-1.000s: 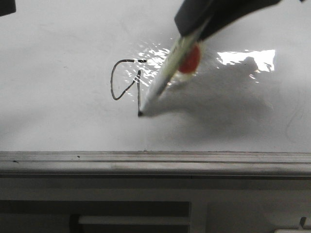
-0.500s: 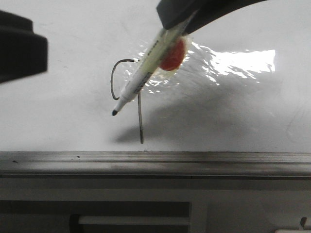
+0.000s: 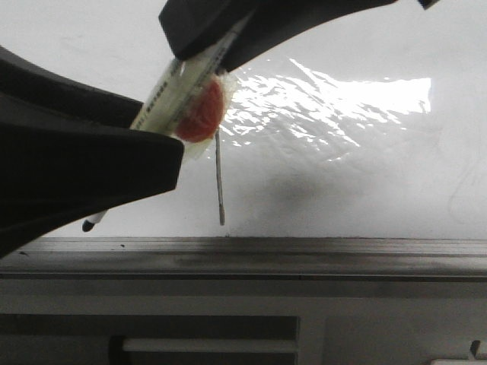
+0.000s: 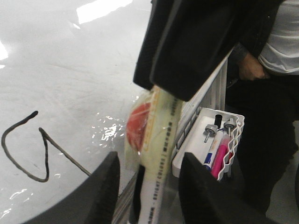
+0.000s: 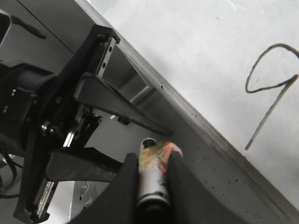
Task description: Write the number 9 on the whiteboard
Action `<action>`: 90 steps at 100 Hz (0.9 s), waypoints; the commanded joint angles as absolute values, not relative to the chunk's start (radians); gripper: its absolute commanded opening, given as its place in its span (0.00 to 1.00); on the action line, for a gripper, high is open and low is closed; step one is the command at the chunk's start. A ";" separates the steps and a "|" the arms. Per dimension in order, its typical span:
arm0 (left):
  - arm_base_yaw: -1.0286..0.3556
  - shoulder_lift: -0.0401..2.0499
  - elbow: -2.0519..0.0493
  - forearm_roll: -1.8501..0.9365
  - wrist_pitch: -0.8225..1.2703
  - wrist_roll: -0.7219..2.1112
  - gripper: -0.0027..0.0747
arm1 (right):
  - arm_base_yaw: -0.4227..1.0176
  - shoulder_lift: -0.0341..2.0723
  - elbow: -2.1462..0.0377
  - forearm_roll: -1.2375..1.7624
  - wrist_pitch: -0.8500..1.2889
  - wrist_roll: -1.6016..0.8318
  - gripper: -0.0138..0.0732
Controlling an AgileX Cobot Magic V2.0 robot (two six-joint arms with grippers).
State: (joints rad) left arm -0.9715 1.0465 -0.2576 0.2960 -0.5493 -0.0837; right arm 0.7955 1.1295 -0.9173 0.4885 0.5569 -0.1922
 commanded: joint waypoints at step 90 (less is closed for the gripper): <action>-0.979 1.040 -0.292 -0.251 -0.637 -0.135 0.01 | 0.797 1.115 -0.950 0.512 0.500 -0.207 0.55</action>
State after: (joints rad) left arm -0.9754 1.0509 -0.2576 -0.1059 -0.5712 -0.1245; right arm 0.7955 1.1295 -0.9173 0.4918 0.5566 -0.1941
